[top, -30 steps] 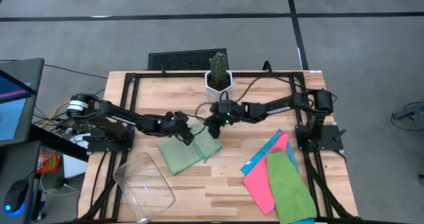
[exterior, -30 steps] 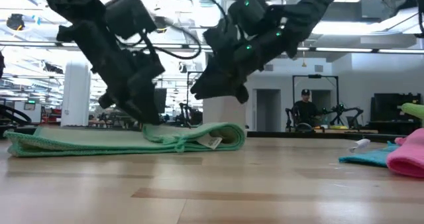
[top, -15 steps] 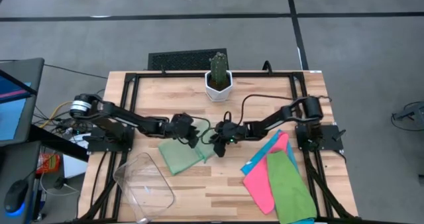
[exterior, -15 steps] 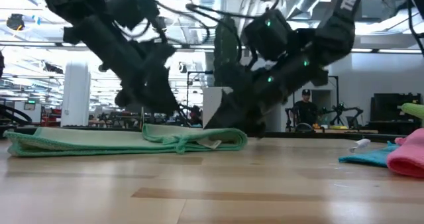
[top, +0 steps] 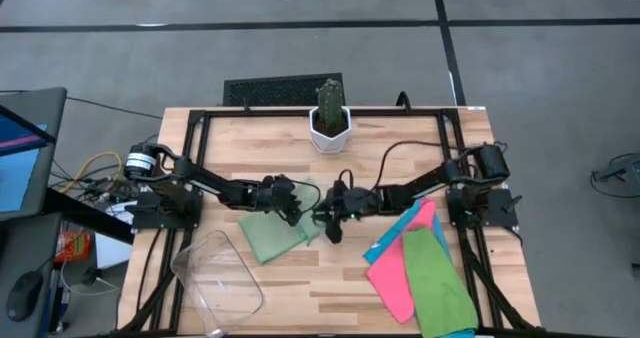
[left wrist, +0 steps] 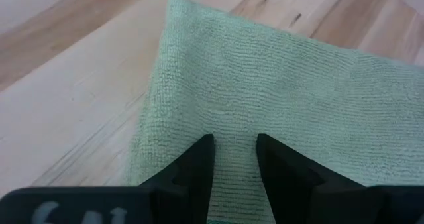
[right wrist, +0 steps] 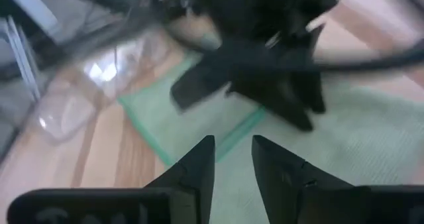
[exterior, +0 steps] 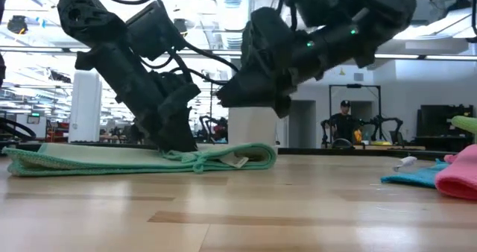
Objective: Fold microfiber towels
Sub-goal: Fold the light green microfiber cloth
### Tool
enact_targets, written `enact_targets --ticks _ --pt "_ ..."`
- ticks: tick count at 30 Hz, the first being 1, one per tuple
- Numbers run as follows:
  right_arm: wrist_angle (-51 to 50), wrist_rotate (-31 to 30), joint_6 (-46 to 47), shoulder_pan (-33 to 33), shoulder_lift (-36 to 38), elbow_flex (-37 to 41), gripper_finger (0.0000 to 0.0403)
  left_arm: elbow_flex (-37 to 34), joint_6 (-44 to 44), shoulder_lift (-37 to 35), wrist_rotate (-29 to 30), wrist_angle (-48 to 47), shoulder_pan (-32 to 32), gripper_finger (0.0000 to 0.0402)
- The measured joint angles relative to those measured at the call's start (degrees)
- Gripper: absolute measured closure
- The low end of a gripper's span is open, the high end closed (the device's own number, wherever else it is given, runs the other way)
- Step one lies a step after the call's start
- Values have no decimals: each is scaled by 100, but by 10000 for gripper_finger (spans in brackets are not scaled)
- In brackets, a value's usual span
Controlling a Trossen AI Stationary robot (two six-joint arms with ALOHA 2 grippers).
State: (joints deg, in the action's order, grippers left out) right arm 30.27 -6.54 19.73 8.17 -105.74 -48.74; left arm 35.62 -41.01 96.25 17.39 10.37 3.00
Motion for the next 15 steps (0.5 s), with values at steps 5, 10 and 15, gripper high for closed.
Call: enact_targets --ticks 5,10,15 --pt "-1 -245 143 285 -522 46 276 0 0 0 0 -16 -2 288" --pt "124 -180 690 235 -1012 38 276 -2 5 0 12 -26 -6 288" --pt "163 193 764 177 -817 65 276 -6 80 2 57 -21 -9 288"
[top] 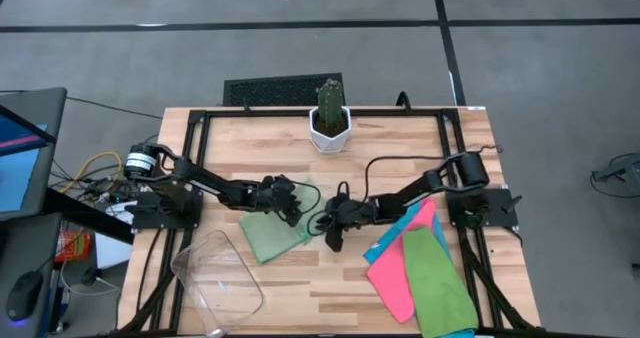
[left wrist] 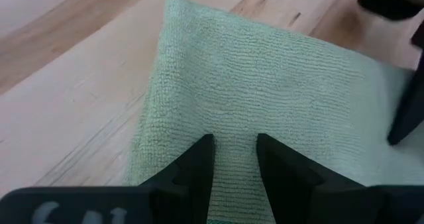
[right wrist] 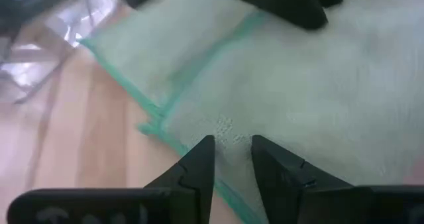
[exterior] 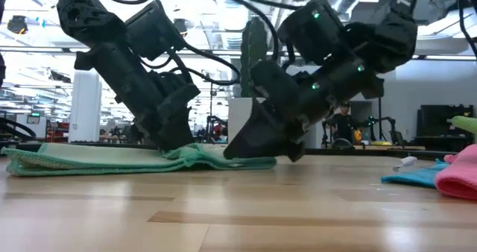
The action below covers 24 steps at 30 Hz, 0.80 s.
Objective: Fold microfiber towels
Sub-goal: Fold the light green microfiber cloth
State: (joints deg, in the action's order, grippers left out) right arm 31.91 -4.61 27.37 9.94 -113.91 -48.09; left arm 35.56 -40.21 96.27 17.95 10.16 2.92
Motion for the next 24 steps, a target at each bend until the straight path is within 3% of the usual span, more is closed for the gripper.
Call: enact_targets --ticks 5,8,11,17,21,24 --pt "100 -256 -530 165 668 -15 276 72 6 -110 -80 -130 -29 288" --pt "91 -719 -819 246 709 -3 276 147 128 -374 -143 -150 -58 288" --pt "222 -771 -931 226 526 -18 276 179 160 -703 -106 -260 -66 288" --pt "145 -637 -623 127 -249 -14 276 174 90 -1284 -45 -1430 -63 288" --pt "91 -176 -362 -1 -170 -22 276 174 12 -1739 -184 -2361 -61 288" --pt "37 -150 -467 8 191 -3 276 174 7 -2196 -517 -2980 -61 288"
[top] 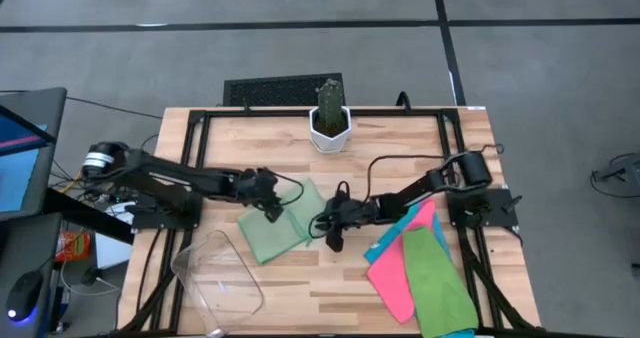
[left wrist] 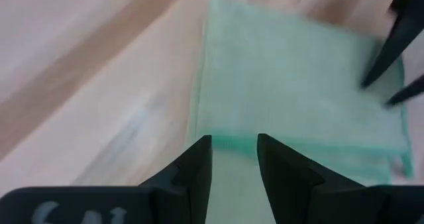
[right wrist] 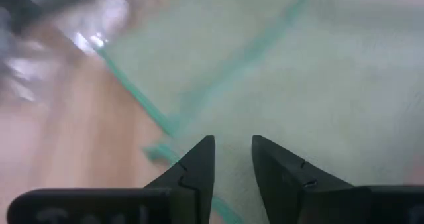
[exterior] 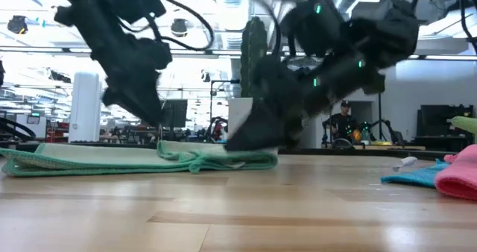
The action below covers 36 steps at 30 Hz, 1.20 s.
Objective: Fold microfiber towels
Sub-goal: Fold the light green microfiber cloth
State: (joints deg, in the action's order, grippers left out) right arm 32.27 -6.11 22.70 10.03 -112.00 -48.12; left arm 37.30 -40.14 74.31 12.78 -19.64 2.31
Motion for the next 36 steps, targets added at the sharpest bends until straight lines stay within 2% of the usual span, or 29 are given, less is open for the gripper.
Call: enact_targets --ticks 3,9,12,18,23,32,36 --pt "78 -16 -152 8 482 -13 276 4 101 -547 -355 -848 1 288" --pt "31 -148 -417 46 953 -9 276 -32 341 -1325 -427 -2652 -2 288" --pt "-48 -148 -431 50 1005 -13 276 -209 356 -1358 -662 -2676 32 287" --pt "-163 -148 -329 48 990 -13 276 -583 243 -1204 -648 -2538 179 281" --pt "-270 -148 -317 82 974 -14 276 -878 259 -1200 -1064 -2065 319 273" --pt "-352 -157 -260 83 961 -9 276 -1206 281 -1136 -943 -1952 518 268" --pt "-223 -153 -365 83 961 -12 276 -1381 210 -1042 -918 -1765 509 282"
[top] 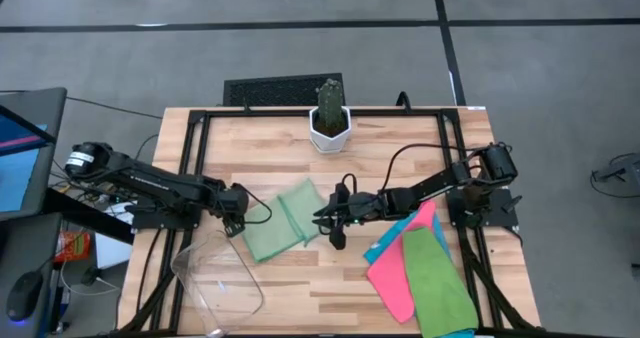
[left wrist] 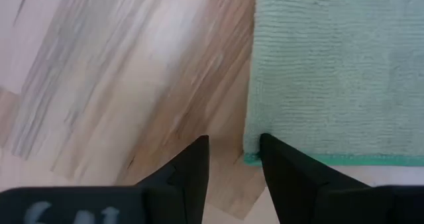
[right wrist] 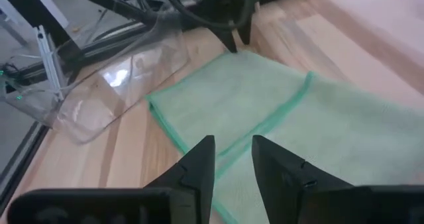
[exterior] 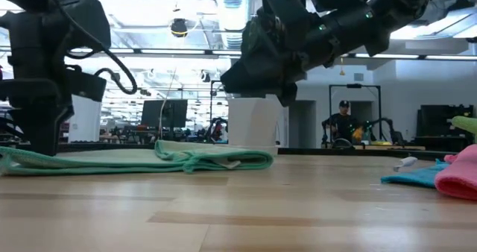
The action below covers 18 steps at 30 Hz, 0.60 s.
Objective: Fold microfiber towels
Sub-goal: Fold the light green microfiber cloth
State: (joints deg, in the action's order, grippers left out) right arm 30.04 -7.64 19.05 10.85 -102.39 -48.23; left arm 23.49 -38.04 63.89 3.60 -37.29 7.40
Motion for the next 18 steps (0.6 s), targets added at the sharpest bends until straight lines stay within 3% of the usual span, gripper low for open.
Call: enact_targets --ticks 9,18 --pt "194 279 -1393 49 -18 -381 276 -85 -382 35 -213 714 0 389" --pt "175 1263 -2125 76 -1567 -1835 276 -82 -862 85 -218 905 7 398"
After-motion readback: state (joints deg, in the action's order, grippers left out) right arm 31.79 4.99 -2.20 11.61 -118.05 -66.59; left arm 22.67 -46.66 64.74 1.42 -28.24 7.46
